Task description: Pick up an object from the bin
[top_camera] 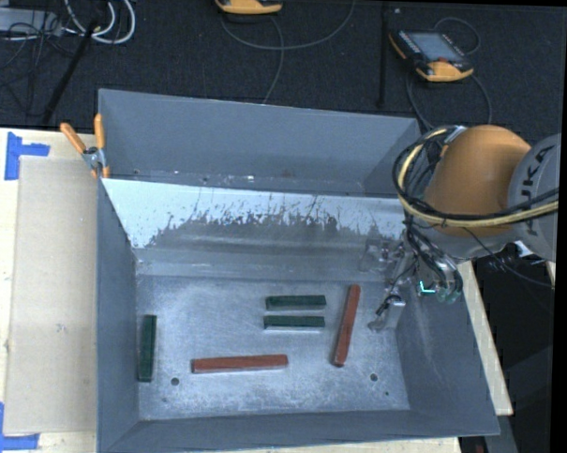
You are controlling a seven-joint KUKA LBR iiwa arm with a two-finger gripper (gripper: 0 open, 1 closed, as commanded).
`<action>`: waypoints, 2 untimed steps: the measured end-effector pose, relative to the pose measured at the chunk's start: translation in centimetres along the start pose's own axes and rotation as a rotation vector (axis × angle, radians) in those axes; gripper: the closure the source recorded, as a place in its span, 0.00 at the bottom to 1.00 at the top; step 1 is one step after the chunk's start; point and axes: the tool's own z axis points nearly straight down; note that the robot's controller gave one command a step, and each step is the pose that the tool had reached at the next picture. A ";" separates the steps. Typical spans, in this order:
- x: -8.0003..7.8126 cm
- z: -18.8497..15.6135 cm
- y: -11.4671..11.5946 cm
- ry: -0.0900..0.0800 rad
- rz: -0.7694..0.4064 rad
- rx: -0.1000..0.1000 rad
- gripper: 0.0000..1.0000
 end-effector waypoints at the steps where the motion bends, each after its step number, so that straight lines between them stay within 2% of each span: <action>1: -2.1 7.4 4.4 -0.005 -0.426 0.001 0.00; 2: -1.7 7.8 10.5 -0.008 -0.538 0.000 0.00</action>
Offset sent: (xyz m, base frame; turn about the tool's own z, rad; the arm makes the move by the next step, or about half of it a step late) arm 0.0205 0.0427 -0.0727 -0.4265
